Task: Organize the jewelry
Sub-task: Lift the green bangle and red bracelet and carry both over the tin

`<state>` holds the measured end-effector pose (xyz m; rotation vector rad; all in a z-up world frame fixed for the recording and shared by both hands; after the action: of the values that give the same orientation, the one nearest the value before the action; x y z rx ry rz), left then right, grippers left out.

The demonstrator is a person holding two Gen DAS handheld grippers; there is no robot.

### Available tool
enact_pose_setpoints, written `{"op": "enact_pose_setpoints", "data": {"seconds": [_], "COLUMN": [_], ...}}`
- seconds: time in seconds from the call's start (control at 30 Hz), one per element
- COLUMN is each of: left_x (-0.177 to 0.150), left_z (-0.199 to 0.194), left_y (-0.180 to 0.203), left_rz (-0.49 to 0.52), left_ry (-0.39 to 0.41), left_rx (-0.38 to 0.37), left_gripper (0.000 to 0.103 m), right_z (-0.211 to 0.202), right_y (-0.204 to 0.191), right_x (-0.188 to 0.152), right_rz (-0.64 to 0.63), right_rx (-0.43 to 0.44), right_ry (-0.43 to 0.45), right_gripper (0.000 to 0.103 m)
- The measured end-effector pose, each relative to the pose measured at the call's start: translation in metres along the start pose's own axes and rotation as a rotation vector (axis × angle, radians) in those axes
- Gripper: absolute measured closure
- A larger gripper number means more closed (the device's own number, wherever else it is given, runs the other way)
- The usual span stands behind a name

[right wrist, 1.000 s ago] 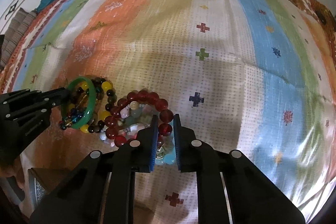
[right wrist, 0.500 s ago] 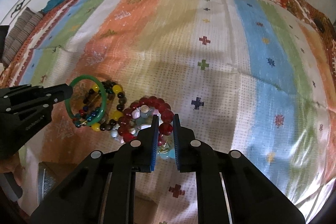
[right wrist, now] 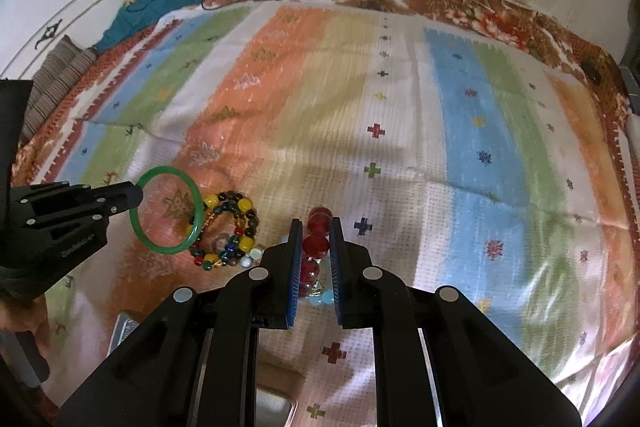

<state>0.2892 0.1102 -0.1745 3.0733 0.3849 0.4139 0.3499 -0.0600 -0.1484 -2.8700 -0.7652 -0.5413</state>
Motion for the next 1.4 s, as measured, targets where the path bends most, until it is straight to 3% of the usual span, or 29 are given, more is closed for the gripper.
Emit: {"op": "enact_pose_setpoints", "data": {"seconds": [0.5, 1.4], "left_x": [-0.013, -0.051], "left_z": [-0.026, -0.078], "left_y": [0.012, 0.024], "left_rz": [0.052, 0.072], "left_ry": [0.031, 0.092], "left_rx": [0.006, -0.046], "left_gripper": [0.097, 0.097], "right_z": [-0.016, -0.084], "right_y": [0.004, -0.012], "right_x": [-0.017, -0.048], "right_rz": [-0.020, -0.043], "right_rx": [-0.066, -0.024], "right_ry": [0.020, 0.125], "right_gripper": [0.089, 0.089]}}
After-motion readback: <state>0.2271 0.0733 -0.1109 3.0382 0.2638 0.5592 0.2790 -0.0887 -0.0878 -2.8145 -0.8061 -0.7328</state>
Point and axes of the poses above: each gripper's, at about its wrist camera, not at the fingertips, and z roughly the way its jaws point, y to its right, x to its top, the point moved 6 cm from there along z, roughly the way its jaws point, and after that the axes turned 11 degrees about -y, right-handed, at the moved point
